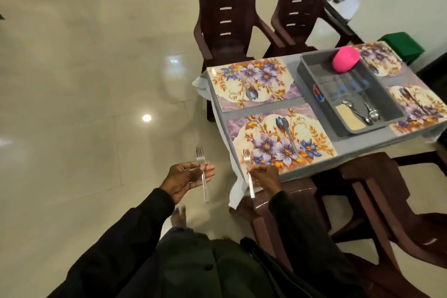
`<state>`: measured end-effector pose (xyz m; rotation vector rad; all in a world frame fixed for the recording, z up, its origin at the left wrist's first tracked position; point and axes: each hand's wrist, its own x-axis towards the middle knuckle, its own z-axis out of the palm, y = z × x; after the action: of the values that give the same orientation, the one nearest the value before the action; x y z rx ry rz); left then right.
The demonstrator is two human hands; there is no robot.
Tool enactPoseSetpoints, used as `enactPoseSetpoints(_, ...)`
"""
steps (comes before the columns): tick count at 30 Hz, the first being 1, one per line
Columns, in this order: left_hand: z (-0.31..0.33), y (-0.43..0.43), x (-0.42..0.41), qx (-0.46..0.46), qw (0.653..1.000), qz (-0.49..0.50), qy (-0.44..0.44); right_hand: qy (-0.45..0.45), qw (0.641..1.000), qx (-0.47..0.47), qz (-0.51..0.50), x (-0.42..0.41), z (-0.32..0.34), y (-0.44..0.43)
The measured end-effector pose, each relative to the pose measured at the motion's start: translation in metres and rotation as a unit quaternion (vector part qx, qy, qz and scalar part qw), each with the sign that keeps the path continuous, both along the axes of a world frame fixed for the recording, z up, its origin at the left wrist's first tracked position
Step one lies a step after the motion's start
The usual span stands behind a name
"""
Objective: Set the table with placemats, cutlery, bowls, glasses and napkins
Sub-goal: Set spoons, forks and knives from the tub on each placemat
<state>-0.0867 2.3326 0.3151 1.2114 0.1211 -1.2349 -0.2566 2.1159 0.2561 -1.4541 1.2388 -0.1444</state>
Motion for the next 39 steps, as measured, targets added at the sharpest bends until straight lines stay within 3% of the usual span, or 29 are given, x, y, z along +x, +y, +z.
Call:
enactPoseSetpoints(6, 0.001, 0.000, 0.073, 0.008, 0.999, -0.032, 0.010, 0.105, 0.989, -0.103, 0.003, 0.058, -0.046, -0.035)
enactPoseSetpoints(16, -0.010, -0.005, 0.146, 0.023, 0.999, -0.025, 0.007, 0.181, 0.969, -0.160, 0.056, 0.107, -0.084, -0.068)
enactPoseSetpoints(28, -0.010, -0.057, 0.181, 0.028, 0.999, -0.025, 0.019, 0.191, 0.967, -0.155, 0.068, 0.112, -0.113, -0.075)
enactPoseSetpoints(39, -0.012, -0.080, 0.209, 0.025, 0.999, -0.039, 0.022, 0.209, 0.959, -0.175, 0.078, 0.118, -0.088, -0.066)
